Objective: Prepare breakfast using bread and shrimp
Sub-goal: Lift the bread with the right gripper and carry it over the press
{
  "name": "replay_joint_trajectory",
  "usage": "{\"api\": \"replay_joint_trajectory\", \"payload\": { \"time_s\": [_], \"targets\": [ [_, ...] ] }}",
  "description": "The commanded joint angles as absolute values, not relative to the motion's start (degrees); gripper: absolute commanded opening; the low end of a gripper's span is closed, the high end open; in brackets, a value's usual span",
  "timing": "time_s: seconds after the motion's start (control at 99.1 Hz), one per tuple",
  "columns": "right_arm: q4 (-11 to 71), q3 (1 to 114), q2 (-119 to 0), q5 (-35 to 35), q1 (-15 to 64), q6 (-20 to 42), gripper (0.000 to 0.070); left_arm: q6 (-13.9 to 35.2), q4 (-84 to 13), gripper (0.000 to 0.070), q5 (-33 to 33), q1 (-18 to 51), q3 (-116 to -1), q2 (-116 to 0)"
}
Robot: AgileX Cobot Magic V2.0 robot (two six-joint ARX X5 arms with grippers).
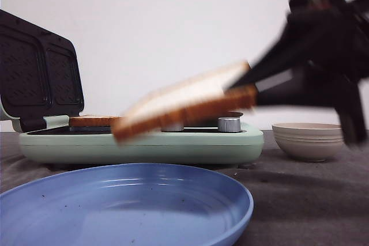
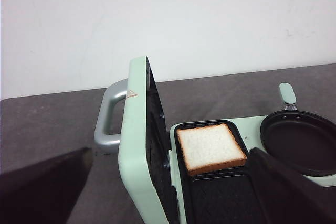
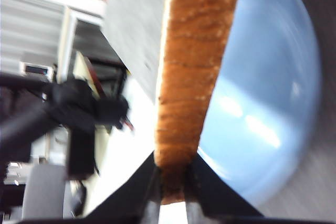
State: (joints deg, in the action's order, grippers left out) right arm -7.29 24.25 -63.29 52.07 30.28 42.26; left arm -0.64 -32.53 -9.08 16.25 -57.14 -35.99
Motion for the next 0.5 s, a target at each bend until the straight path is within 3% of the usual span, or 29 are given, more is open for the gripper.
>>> {"api": "replay_joint_trajectory", "payload": {
  "time_s": [0.0, 0.222, 0.494],
  "targets": [
    [-8.36, 27.66, -63.66, 51.4, 30.63, 43.13, 0.0001, -0.4, -31.66, 0.055, -9.15, 16.29, -57.91, -36.18],
    [-1.8, 40.62, -66.87, 49.28, 30.65, 40.93, 0.0001, -0.43, -31.57, 0.0551, -9.15, 16.29, -57.91, -36.18],
    [4.8, 59.24, -80.23, 48.99, 31.88, 36.77, 0.0001, -0.4, -30.39, 0.055, -9.15, 16.29, -57.91, -36.18]
  ]
}}
